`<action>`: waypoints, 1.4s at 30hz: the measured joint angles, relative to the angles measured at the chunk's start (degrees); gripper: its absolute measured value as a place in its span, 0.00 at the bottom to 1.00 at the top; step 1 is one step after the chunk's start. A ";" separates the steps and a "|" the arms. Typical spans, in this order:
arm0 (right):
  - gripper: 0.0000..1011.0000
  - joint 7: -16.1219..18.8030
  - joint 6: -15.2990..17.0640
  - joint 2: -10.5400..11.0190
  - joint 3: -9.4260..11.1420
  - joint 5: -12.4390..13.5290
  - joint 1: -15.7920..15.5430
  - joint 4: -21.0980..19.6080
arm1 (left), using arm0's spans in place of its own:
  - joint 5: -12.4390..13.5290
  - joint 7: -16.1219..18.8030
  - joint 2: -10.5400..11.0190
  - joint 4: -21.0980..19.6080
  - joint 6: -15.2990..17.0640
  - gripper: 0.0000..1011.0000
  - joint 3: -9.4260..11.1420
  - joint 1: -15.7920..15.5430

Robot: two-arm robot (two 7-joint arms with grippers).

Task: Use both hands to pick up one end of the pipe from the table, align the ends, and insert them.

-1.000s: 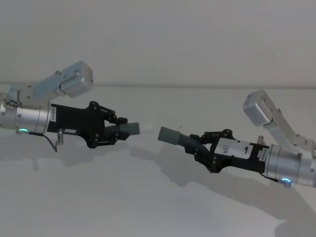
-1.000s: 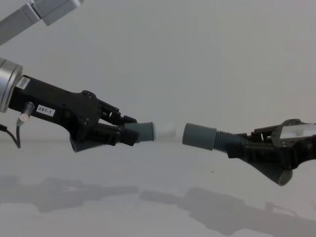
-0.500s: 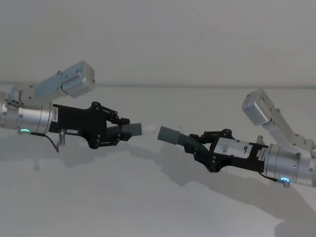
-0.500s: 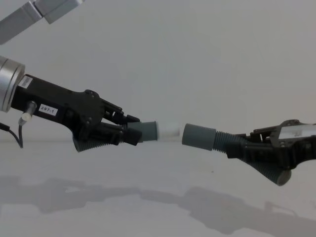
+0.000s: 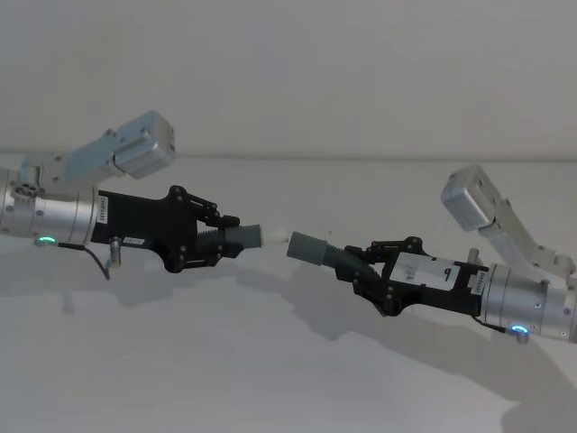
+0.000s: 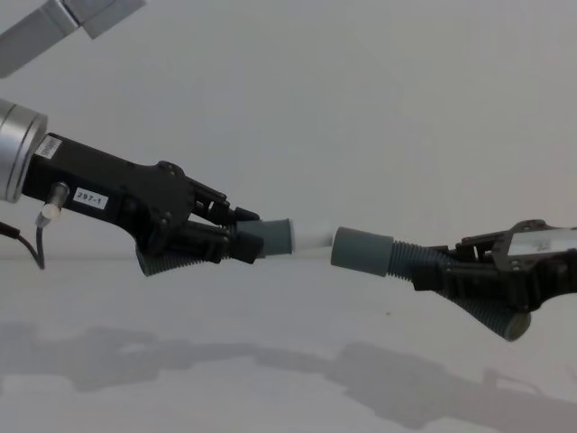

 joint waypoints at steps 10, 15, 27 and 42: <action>0.27 -0.01 -0.63 0.25 -0.23 0.61 0.15 -0.10 | 0.04 0.71 0.44 -0.74 0.72 0.34 0.75 0.10; 0.27 0.07 -0.87 0.34 -0.30 1.02 0.20 -0.27 | 0.20 1.04 0.50 -0.84 0.97 0.34 1.14 0.05; 0.27 0.25 -1.53 0.45 -0.71 1.89 0.40 -0.39 | -0.25 1.41 0.43 -0.95 1.15 0.34 1.58 -0.15; 0.27 -0.10 -2.04 0.38 -1.53 2.40 0.91 0.45 | -1.88 0.15 1.11 -1.63 0.45 0.34 2.00 -0.33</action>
